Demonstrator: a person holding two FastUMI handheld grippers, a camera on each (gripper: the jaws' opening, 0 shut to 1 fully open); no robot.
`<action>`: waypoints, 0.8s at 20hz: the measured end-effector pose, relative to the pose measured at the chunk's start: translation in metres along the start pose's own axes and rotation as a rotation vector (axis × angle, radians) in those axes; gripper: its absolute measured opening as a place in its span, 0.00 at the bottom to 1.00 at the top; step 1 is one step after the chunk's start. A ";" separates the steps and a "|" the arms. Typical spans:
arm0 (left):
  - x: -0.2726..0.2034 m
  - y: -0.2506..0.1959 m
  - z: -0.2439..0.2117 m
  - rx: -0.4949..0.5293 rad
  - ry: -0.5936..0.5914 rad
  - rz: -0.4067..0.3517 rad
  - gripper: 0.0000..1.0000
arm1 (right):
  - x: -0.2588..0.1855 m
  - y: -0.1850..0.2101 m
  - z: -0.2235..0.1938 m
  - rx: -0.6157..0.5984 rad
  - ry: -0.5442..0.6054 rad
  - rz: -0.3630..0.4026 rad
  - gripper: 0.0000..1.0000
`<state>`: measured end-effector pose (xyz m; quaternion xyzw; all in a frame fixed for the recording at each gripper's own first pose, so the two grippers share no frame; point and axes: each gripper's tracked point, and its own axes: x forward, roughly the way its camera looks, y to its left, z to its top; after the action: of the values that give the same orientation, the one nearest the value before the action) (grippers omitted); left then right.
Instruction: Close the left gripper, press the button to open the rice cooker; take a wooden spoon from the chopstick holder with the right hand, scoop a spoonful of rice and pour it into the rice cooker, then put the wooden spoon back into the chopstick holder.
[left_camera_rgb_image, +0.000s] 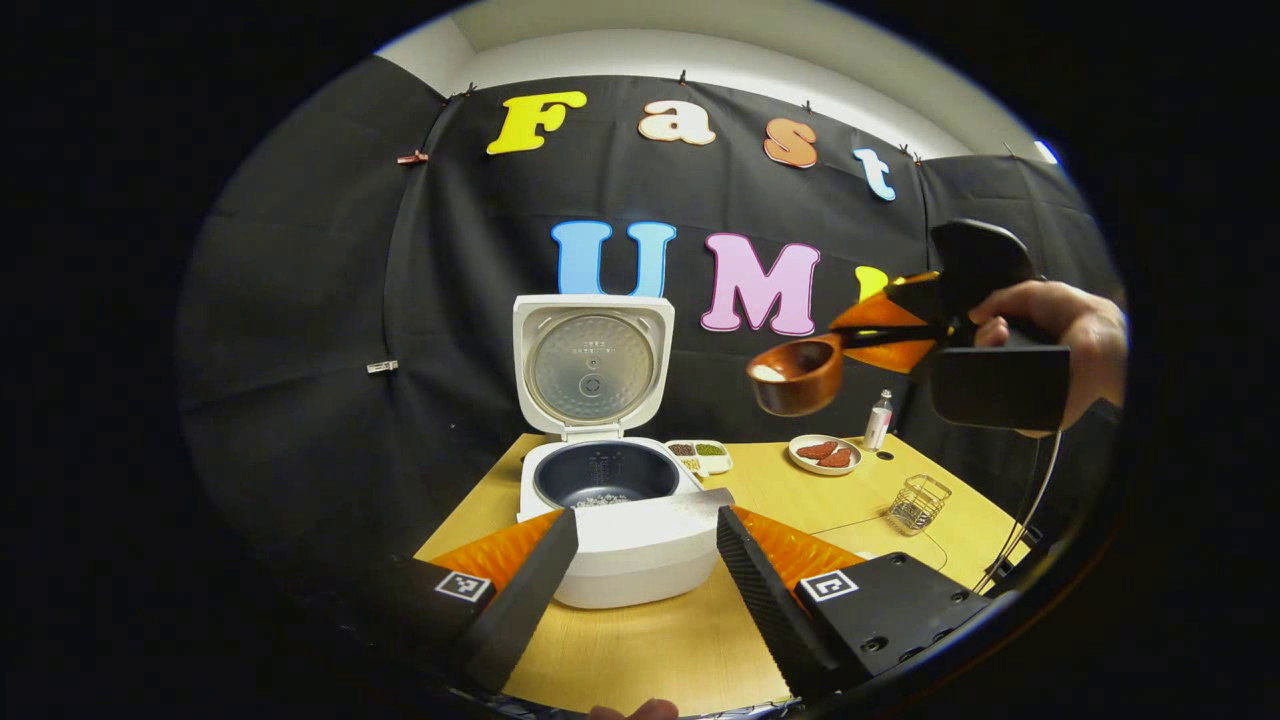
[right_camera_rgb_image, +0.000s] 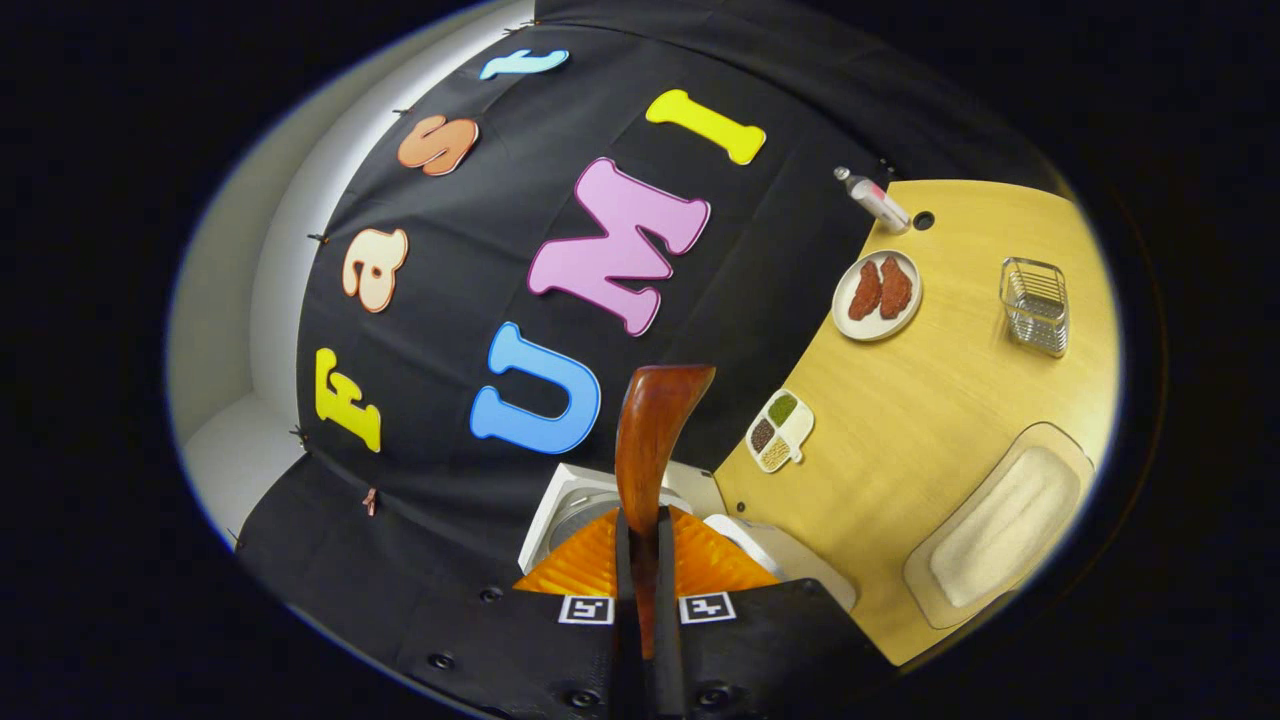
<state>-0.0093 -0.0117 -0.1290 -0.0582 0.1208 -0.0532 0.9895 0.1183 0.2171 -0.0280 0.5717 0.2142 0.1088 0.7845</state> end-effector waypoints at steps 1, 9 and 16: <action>0.000 0.000 0.000 0.000 -0.004 0.001 0.96 | 0.009 0.008 -0.007 -0.006 0.005 0.007 0.09; -0.001 0.018 -0.006 -0.034 0.001 0.022 0.96 | 0.080 0.017 -0.062 -0.090 0.049 -0.020 0.09; 0.007 0.044 -0.018 -0.058 0.025 0.053 0.97 | 0.135 -0.004 -0.102 -0.270 0.062 -0.070 0.09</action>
<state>-0.0026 0.0291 -0.1539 -0.0831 0.1361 -0.0241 0.9869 0.1901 0.3590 -0.0861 0.4495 0.2414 0.1269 0.8506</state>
